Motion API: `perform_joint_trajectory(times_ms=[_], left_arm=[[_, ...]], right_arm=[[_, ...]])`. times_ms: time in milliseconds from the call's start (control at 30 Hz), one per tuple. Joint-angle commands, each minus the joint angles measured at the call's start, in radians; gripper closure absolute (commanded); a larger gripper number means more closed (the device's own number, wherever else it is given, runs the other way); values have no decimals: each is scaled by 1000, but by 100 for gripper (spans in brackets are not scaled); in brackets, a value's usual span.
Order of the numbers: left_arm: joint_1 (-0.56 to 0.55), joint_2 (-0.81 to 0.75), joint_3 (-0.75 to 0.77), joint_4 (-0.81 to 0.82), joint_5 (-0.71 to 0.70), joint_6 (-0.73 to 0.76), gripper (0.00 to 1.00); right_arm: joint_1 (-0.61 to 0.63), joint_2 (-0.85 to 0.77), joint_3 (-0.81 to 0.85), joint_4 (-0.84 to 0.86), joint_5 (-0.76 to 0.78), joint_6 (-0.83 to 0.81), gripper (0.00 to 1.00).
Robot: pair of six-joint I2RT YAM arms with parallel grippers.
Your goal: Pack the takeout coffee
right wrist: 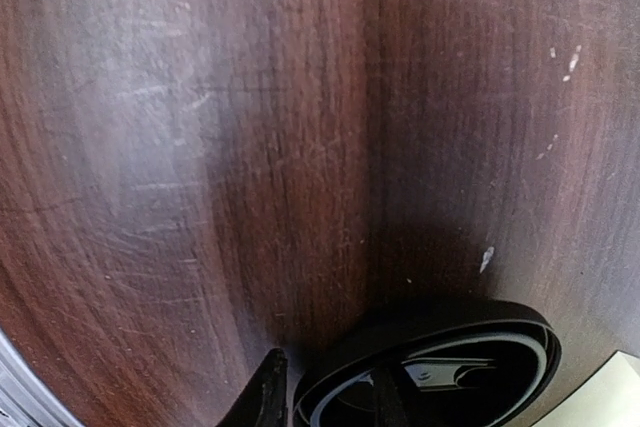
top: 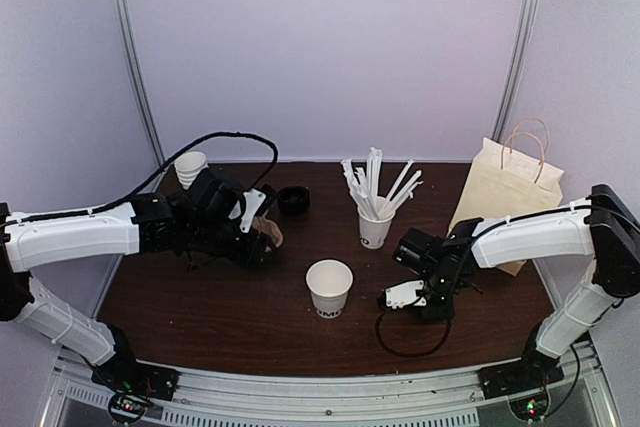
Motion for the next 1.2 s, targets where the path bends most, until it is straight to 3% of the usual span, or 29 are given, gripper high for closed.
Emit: perform_joint_trajectory(times_ms=[0, 233, 533, 767, 900, 1000, 1033, 1067, 1100, 1167], left_arm=[[5, -22, -17, 32, -8, 2, 52], [5, -44, -17, 34, -6, 27, 53], [3, -71, 5, 72, 4, 73, 52], [-48, -107, -30, 328, 68, 92, 50], [-133, -148, -83, 591, 63, 208, 46], [-190, -138, -75, 699, 54, 306, 43], [-204, -131, -65, 717, 68, 340, 40], [-225, -120, -55, 735, 65, 370, 8], [-252, -110, -45, 752, 59, 421, 3], [-292, -94, -31, 781, 44, 506, 2]], right_arm=[[-14, 23, -1, -3, 30, 27, 72], [-29, 3, 24, -35, 13, 47, 85], [-65, -111, 126, -209, -198, 49, 92], [-80, -262, 341, -383, -548, 39, 92], [-90, -249, 531, -449, -685, 48, 91], [-108, -211, 678, -469, -798, 74, 91], [-118, -196, 727, -469, -840, 89, 91], [-129, -179, 774, -465, -893, 110, 91], [-143, -151, 835, -456, -949, 138, 91], [-177, -112, 911, -442, -1081, 203, 90]])
